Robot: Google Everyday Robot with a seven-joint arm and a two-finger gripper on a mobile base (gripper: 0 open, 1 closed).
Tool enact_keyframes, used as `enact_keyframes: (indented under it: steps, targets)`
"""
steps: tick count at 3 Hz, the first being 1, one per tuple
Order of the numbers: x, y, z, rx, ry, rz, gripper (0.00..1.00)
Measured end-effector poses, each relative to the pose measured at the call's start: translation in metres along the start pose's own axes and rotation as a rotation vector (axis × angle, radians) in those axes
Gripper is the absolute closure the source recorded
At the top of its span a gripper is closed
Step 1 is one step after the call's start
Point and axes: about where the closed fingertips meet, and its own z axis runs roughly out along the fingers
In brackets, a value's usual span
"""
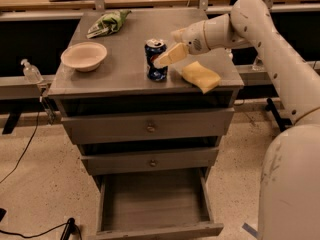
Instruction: Place pepsi can into bottom drawer
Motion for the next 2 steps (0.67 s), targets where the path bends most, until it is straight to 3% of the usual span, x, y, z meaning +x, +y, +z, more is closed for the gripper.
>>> enact_keyframes:
  steps: [1,2]
  targets:
    - [0.008,0.016,0.020,-0.058,0.018,-0.023,0.02]
    - [0.007,0.027,0.028,-0.131,-0.026,-0.090,0.25]
